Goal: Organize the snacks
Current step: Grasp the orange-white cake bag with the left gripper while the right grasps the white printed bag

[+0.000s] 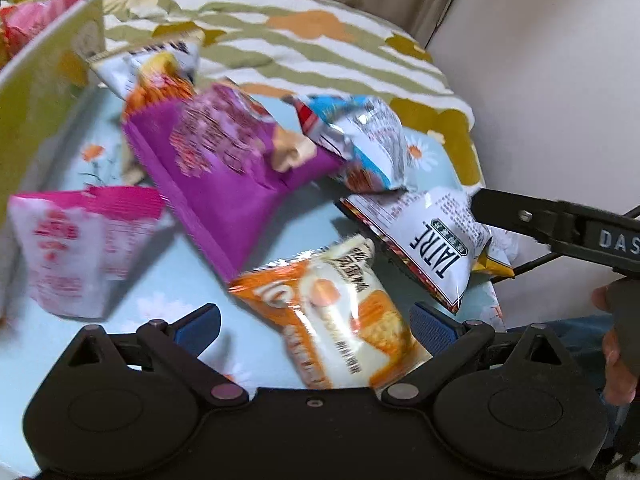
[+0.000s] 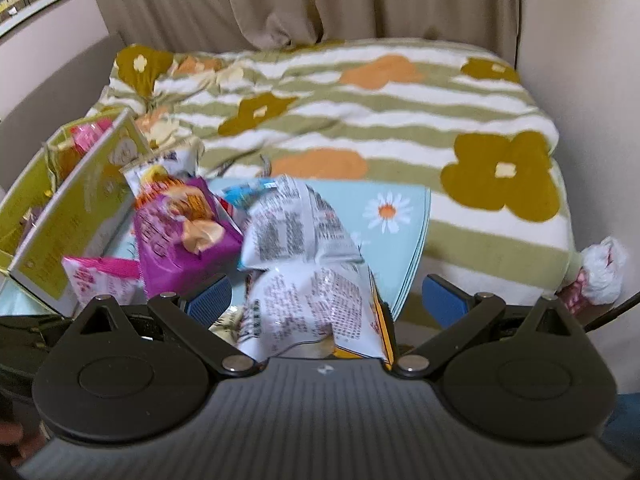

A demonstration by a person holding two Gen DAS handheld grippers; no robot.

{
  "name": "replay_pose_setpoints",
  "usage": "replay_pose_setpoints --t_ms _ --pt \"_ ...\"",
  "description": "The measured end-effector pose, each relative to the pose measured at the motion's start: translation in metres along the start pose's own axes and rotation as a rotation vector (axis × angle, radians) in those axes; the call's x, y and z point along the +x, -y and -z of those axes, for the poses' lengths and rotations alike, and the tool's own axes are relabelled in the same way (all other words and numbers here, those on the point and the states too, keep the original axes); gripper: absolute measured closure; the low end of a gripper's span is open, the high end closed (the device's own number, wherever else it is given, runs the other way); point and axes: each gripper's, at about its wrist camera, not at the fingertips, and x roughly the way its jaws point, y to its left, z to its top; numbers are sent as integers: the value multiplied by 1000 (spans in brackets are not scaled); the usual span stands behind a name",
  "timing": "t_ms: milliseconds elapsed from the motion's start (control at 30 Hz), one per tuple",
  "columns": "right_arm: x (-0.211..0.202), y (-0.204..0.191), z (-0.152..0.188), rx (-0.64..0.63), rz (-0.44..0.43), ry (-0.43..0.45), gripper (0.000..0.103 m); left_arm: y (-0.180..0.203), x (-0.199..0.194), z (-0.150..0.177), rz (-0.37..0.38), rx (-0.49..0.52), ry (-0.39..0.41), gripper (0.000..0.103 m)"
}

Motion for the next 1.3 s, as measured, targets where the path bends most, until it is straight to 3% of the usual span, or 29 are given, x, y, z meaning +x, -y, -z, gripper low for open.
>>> replay_pose_setpoints --t_ms 167,300,433,500,600,967,1300 --pt "26 3 -1 -4 -27 -46 0 11 25 -1 -25 -7 -29 1" --pt "43 1 -1 -34 -48 -79 0 13 39 0 -25 6 -62 8" --pt "55 3 1 -25 -79 -95 0 15 41 1 -42 47 -50 18" --pt "59 4 2 -21 -93 -100 0 18 41 3 -63 80 -41 31" --pt "63 2 3 -14 -107 -115 0 15 40 4 -64 97 -38 34" --pt "68 -12 13 -44 -100 -134 0 0 25 19 -53 82 -65 35" --pt "64 -41 28 -267 -39 -107 0 -16 8 34 -63 48 -62 35"
